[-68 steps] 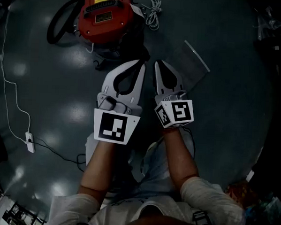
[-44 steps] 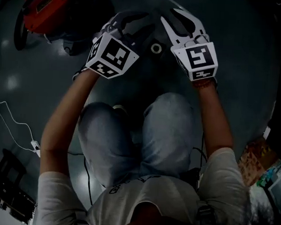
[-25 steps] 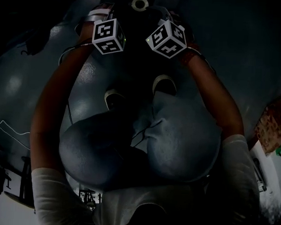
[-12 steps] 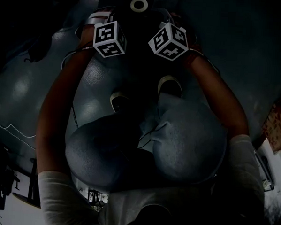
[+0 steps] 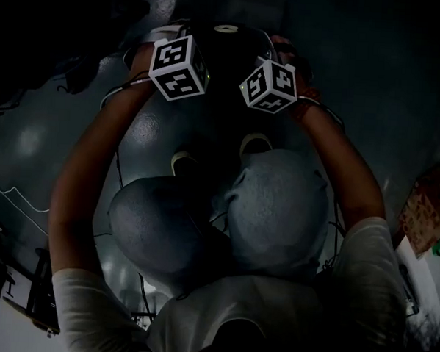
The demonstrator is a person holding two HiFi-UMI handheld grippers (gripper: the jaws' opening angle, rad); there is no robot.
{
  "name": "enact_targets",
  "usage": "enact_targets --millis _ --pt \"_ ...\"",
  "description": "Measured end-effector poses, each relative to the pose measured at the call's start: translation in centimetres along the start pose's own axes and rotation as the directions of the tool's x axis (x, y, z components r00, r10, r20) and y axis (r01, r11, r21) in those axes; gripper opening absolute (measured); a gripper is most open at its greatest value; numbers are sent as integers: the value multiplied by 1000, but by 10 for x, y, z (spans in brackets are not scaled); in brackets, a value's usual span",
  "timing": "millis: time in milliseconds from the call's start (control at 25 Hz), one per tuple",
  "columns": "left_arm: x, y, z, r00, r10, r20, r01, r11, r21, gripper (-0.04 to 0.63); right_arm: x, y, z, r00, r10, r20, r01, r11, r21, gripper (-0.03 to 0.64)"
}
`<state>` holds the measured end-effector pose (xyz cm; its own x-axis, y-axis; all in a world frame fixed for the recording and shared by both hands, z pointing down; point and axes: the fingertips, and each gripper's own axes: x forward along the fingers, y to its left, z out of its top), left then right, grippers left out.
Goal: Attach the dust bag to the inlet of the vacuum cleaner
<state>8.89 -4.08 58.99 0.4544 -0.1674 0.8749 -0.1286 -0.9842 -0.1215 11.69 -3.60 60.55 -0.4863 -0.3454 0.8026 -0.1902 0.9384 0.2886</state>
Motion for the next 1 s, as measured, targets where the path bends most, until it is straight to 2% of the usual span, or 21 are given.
enact_targets --millis 80,200,400,560,640,720,800,920,1000 --pt "-13 5 6 1000 -5 -9 5 1000 -1 23 -8 -9 8 1000 8 6 -8 1000 -18 166" --pt "-43 8 15 1000 -14 -13 14 1000 -11 26 -30 -17 29 998 58 33 -57 998 -39 57" --pt "-120 11 32 1000 1 13 0 995 -103 31 -84 -28 87 974 214 79 -206 973 -102 35" --pt "-197 11 42 996 66 60 -56 986 -159 45 -129 -34 144 937 339 82 -324 933 -155 34" --pt "-231 8 43 992 99 75 -83 978 -190 84 -144 -35 170 925 373 70 -351 912 -213 34" --pt "-256 2 33 992 121 42 -109 970 -216 146 -152 -33 195 912 405 62 -376 887 -267 34" --pt "-273 -4 17 989 149 -6 -146 963 -225 155 -157 -25 217 894 444 67 -406 863 -300 34" --pt "-292 -13 -7 978 203 -41 -207 943 -261 152 -160 -7 247 860 504 78 -449 820 -355 34" --pt "-305 -20 -21 969 240 -60 -247 926 -286 109 -160 6 265 844 531 81 -462 795 -394 34"
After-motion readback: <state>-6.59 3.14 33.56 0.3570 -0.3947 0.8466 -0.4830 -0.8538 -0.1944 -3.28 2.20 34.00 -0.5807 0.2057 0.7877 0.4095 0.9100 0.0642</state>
